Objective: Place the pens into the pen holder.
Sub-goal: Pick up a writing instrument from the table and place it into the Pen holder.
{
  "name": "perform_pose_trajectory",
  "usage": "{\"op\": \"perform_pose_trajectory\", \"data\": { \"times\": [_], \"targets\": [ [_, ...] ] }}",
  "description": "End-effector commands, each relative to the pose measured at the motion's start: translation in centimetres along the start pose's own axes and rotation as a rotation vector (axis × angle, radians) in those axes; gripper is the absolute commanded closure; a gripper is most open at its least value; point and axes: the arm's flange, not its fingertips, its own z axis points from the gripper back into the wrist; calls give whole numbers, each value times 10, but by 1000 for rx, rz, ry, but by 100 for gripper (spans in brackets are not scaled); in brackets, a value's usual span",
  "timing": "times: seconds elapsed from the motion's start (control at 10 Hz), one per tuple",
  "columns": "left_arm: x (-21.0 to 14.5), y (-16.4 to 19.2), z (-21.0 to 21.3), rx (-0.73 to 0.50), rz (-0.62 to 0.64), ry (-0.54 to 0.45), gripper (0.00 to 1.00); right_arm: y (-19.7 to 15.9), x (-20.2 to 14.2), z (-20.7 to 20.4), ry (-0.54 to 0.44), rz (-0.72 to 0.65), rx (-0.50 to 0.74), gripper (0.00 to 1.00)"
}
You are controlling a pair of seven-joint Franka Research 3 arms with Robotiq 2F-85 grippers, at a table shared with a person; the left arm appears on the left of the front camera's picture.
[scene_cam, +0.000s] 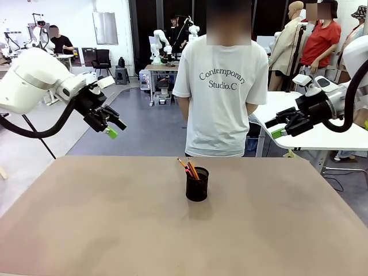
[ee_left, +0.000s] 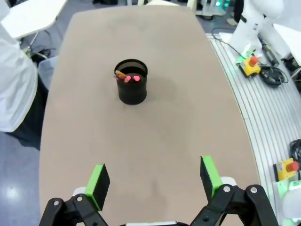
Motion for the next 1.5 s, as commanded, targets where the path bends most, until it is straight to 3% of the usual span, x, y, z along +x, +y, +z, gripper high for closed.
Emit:
{"op": "perform_pose_trajectory", "data": {
  "times": [0.0,0.3,1.4],
  "targets": [
    [-2,-12,0,72,47,60,0,1,1,1,-3,2,1,0],
    [-14,-16,5,210,14,66,0,1,1,1,-3,2,1,0],
    [-15,-9,12,209,39,65,0,1,1,1,-3,2,1,0]
  ]
}}
